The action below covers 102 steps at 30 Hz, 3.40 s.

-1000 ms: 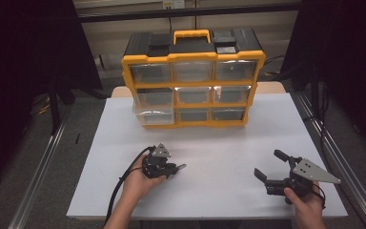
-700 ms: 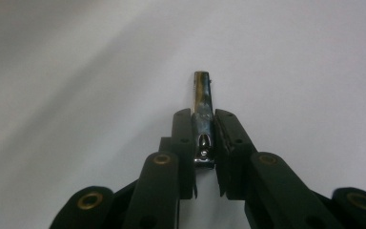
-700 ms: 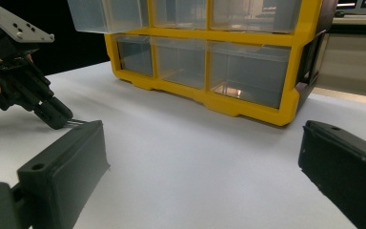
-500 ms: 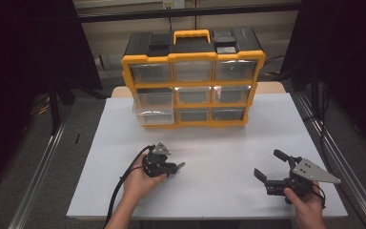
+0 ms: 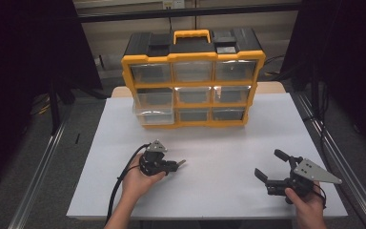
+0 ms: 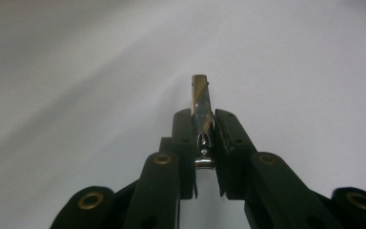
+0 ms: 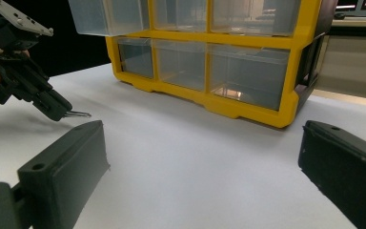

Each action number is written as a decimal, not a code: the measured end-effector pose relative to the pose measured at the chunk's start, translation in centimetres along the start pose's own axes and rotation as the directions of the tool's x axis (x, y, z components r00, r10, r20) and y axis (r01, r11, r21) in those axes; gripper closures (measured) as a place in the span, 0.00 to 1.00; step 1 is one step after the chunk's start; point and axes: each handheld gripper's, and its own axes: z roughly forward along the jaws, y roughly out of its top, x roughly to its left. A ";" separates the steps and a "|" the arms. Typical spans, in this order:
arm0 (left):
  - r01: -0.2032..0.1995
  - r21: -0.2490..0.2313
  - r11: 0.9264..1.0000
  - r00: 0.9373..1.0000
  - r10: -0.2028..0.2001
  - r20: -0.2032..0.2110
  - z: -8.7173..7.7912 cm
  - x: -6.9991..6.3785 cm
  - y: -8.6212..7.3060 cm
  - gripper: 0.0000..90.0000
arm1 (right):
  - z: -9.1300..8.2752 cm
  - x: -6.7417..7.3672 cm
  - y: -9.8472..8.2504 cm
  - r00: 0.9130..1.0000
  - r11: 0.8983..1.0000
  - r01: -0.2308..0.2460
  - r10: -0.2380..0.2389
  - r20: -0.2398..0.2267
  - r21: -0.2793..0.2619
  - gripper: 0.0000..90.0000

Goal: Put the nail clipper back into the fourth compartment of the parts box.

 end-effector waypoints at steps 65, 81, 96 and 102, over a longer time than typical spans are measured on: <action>-0.008 -0.428 0.904 1.000 0.004 -0.010 -8.5 -1.3 7.3 0.89 | 0.2 0.1 0.0 1.000 1.000 0.009 -0.009 -0.008 -0.004 0.02; -0.024 -0.438 0.898 0.999 0.012 -0.031 -9.6 -1.3 9.2 0.89 | 0.2 0.0 0.0 1.000 1.000 0.004 -0.004 -0.012 0.003 0.02; -0.019 -0.450 0.893 0.999 -0.003 -0.048 -10.4 -0.8 10.5 0.89 | 0.1 0.0 -0.1 1.000 1.000 0.003 -0.003 -0.010 0.000 0.02; -0.016 -0.460 0.888 0.998 -0.016 -0.066 -10.8 -0.2 10.7 0.89 | 0.1 0.0 -0.1 1.000 1.000 0.007 -0.007 -0.009 -0.004 0.02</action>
